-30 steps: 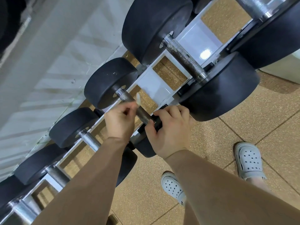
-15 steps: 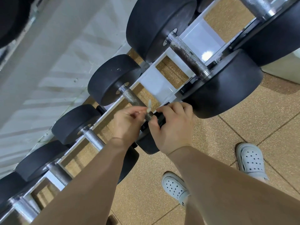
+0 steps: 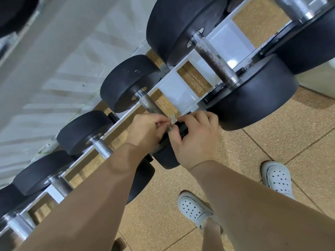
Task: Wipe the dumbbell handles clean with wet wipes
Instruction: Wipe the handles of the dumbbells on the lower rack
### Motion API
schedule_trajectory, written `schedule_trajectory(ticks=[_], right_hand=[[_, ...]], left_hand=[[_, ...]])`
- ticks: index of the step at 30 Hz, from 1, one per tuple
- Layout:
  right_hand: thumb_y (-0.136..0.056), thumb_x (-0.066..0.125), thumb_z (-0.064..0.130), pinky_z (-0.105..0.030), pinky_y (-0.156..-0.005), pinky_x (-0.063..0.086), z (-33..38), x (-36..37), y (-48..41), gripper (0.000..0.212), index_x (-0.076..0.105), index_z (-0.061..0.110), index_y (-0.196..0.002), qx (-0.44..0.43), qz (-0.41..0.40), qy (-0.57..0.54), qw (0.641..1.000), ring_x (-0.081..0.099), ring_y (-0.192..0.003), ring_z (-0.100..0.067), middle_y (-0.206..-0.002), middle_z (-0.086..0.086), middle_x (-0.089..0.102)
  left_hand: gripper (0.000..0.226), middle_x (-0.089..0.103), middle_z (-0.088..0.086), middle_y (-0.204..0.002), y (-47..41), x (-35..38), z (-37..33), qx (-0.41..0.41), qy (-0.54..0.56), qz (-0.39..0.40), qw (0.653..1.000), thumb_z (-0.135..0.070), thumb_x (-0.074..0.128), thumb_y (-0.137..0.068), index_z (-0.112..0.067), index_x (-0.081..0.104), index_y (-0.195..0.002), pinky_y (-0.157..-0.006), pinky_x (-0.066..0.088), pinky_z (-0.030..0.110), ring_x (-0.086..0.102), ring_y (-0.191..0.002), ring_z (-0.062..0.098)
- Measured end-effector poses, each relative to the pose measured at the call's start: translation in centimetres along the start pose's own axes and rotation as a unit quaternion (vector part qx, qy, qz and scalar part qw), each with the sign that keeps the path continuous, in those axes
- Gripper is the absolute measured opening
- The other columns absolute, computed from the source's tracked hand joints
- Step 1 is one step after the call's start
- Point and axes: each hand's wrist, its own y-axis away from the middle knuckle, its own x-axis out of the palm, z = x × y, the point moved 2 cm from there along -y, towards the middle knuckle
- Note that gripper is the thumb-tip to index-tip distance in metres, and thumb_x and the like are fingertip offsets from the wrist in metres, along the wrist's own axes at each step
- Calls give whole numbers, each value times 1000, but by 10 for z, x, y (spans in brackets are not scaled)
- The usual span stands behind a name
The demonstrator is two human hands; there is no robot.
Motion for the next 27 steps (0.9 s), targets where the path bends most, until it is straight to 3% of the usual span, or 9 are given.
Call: schedule_trajectory(ticks=[5, 8, 11, 14, 17, 21, 23, 25, 27], right_hand=[[-82, 54, 42, -48, -89, 41, 0, -1, 0, 34, 76, 21, -95, -1, 3, 2, 1000, 48, -107, -28, -93, 3, 62], [-81, 55, 42, -49, -88, 41, 0, -1, 0, 31, 76, 21, -94, 2, 2, 3, 1000, 49, -108, -29, -94, 3, 63], [-81, 56, 41, -50, -87, 42, -1, 0, 0, 31, 75, 21, -93, 0, 3, 6, 1000, 49, -108, -31, -95, 1, 63], [-82, 53, 44, -51, -90, 41, -1, -1, 0, 36, 76, 20, -96, 3, 16, 4, 1000, 48, -110, -30, -96, 2, 62], [-81, 50, 46, -48, -92, 39, 1, -2, 0, 39, 76, 21, -97, 3, 22, 2, 1000, 47, -111, -30, -96, 3, 62], [-82, 53, 45, -46, -89, 39, 1, -2, 0, 35, 76, 23, -96, -3, 20, 12, 1000, 48, -111, -30, -96, 2, 63], [-82, 52, 45, -46, -89, 40, 1, -3, -1, 34, 76, 23, -95, 2, 20, 14, 1000, 48, -111, -29, -96, 2, 64], [-84, 51, 44, -48, -91, 40, 3, -4, -1, 34, 76, 25, -96, 6, 35, 24, 999, 47, -112, -28, -99, 3, 64], [-87, 49, 43, -51, -95, 38, 5, -6, -1, 33, 75, 27, -99, -10, 56, 55, 997, 47, -113, -28, -103, 3, 66]], left_hand=[[12, 73, -1, -79, -22, -26, -2, -26, -46, -268, 962, -12, 69, -93, -11, 80, -95, -77, 49, 20, 60, -70, 9], [13, 66, 3, -67, -12, -6, -4, -32, 4, -157, 987, -13, 68, -92, -16, 79, -88, -69, 52, 29, 55, -62, 15], [11, 71, -6, -77, 2, 5, -7, 8, 5, -63, 998, -11, 73, -87, -18, 81, -89, -75, 57, 35, 65, -74, 16], [12, 73, -6, -82, -13, -13, -5, -10, -20, -161, 987, -12, 69, -93, -16, 81, -94, -73, 55, 23, 64, -71, 12], [14, 66, -5, -70, -25, -27, -7, -49, -33, -250, 966, -14, 66, -96, -13, 79, -93, -66, 40, 3, 56, -63, 11], [30, 66, -7, -66, -1, 1, -9, -61, 39, -27, 997, -8, 71, -91, -35, 76, -80, -66, 51, 25, 57, -62, 9], [37, 68, -13, -65, 19, 6, -9, -117, 96, 42, 988, -1, 67, -91, -34, 77, -76, -62, 51, 23, 59, -60, 3], [29, 69, -11, -65, 36, 0, -5, -181, 163, -16, 970, -5, 68, -93, -27, 78, -77, -58, 49, 23, 58, -58, 5], [16, 62, -2, -63, 55, -6, -3, -249, 290, -117, 916, -11, 70, -94, -20, 78, -85, -48, 43, 25, 50, -53, 12]])
